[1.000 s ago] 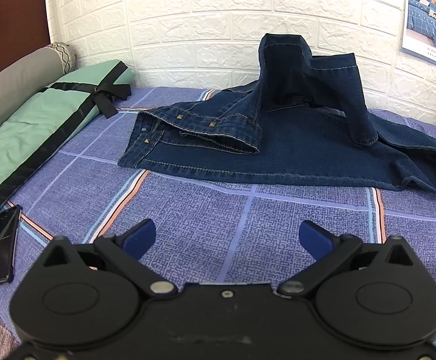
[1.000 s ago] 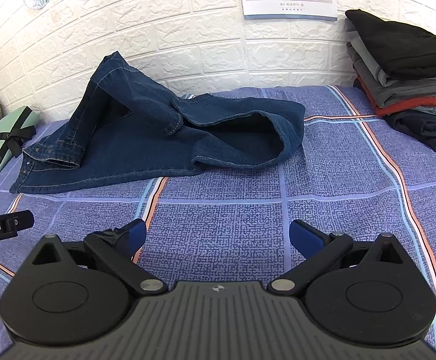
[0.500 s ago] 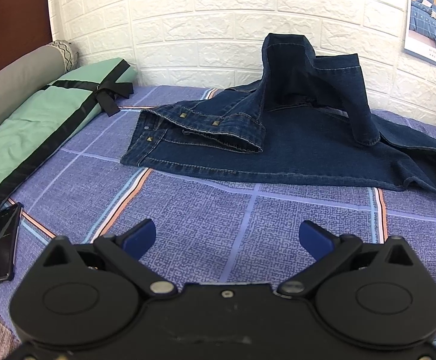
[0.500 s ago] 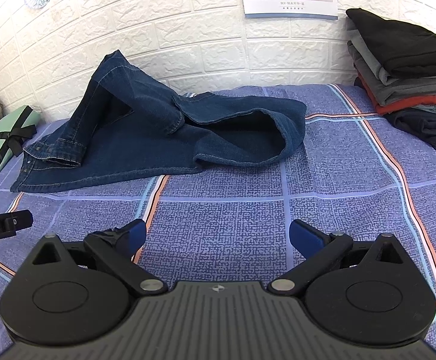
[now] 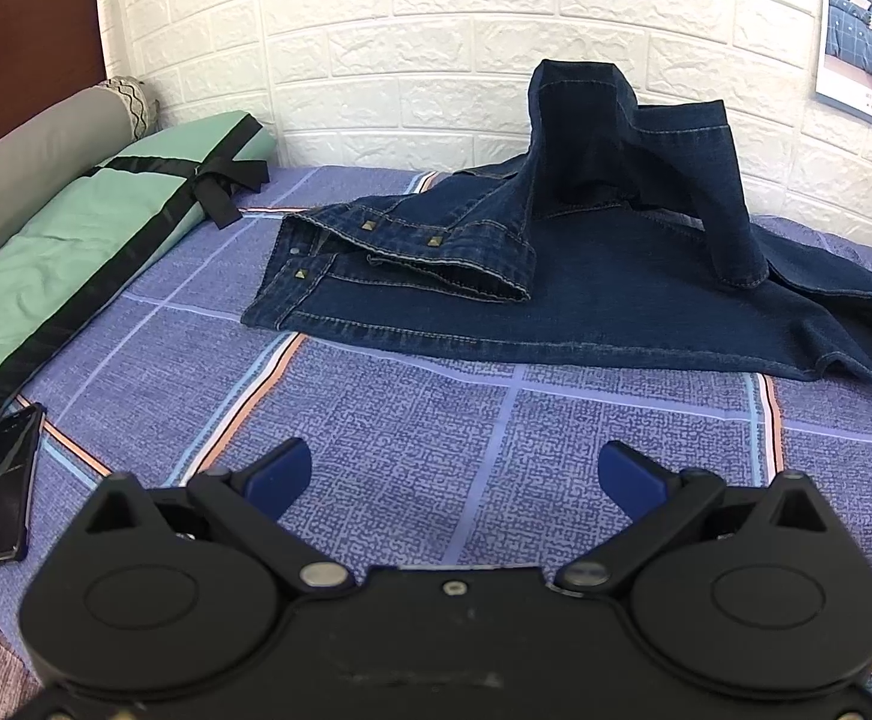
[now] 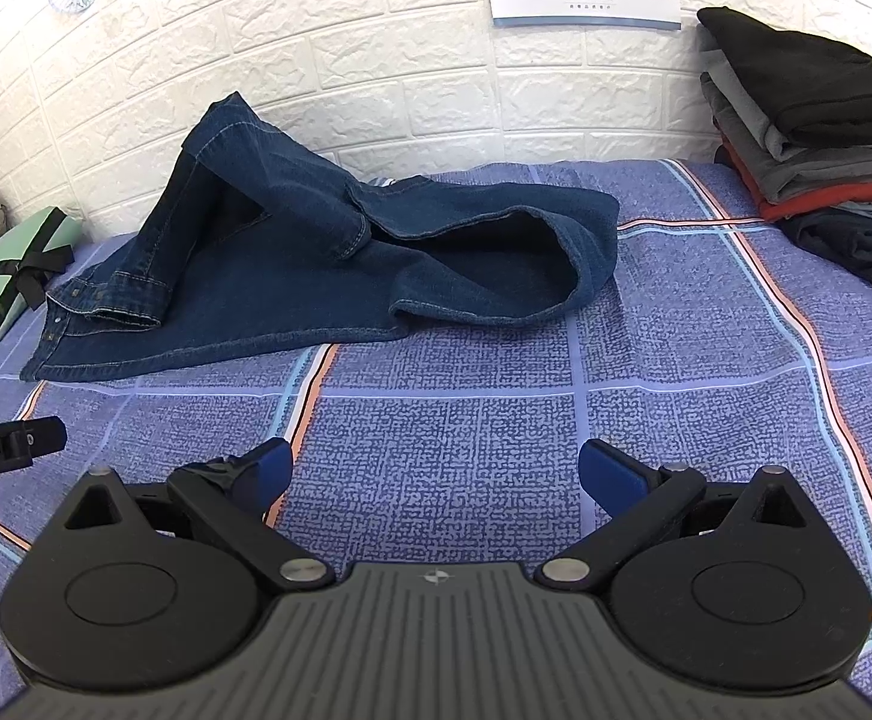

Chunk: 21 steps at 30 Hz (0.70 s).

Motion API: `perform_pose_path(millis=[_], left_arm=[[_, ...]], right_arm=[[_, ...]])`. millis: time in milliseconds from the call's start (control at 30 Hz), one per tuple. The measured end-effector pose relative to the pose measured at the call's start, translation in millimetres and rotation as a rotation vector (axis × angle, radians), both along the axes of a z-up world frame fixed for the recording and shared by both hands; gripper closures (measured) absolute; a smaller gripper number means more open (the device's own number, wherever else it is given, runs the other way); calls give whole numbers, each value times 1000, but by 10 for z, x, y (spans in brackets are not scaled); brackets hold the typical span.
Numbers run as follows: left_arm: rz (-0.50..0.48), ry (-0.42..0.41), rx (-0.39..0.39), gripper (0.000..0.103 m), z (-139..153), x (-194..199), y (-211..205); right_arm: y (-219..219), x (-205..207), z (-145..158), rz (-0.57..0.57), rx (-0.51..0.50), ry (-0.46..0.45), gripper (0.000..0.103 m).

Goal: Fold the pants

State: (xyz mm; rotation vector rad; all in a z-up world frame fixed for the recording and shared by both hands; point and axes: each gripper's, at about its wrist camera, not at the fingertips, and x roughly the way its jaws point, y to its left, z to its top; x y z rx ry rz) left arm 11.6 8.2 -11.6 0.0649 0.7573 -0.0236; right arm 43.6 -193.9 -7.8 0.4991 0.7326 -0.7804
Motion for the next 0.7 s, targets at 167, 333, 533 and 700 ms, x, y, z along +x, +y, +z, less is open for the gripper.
perform_pose_path(millis=[167,333,533,700], left_arm=[[1,1,0,0,-3,4,-1],[2,1,-1,0,-13,21,1],[10,4,-3,0,-25,49,12],[14,9,-6,0,-38,75,26]], right_arm=[[-7,16,-20,0,6,-1,0],[-2,40,-37,2,8,2,0],[5,56,-56,9,11,3,0],[11,75,-69,16,12,5,0]])
